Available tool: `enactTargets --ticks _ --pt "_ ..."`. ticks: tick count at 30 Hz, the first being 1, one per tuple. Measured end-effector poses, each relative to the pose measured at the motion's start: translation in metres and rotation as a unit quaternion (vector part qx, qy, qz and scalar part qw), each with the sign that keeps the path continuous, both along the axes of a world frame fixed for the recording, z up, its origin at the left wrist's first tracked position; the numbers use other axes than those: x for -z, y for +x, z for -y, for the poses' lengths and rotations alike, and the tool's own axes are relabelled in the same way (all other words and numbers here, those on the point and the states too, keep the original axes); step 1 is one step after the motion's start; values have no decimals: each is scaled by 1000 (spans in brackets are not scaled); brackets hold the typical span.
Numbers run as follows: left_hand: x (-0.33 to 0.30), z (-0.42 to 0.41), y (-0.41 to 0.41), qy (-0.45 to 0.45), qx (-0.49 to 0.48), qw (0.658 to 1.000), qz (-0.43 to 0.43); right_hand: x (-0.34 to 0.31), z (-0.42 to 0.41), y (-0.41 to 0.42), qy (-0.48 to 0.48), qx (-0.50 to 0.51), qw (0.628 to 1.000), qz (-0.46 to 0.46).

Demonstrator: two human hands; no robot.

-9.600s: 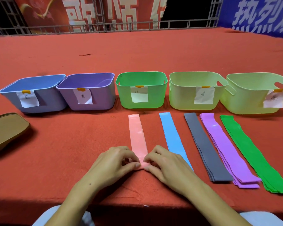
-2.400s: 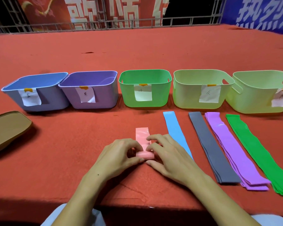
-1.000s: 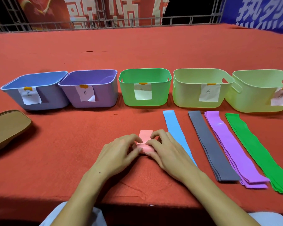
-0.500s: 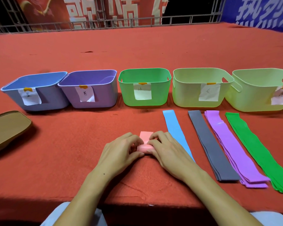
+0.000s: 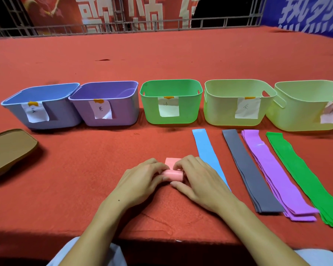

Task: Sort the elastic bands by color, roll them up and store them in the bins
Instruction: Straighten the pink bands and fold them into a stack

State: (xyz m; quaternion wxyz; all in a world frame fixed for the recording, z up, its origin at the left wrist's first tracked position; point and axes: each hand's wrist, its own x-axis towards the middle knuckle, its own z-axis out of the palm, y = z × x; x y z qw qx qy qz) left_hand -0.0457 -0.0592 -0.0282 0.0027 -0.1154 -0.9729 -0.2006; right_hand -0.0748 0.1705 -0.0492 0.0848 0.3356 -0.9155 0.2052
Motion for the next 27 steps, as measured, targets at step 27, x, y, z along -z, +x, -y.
enactTargets --ticks 27 --pt "-4 -11 5 4 -29 997 -74 2 -3 -7 21 17 999 26"
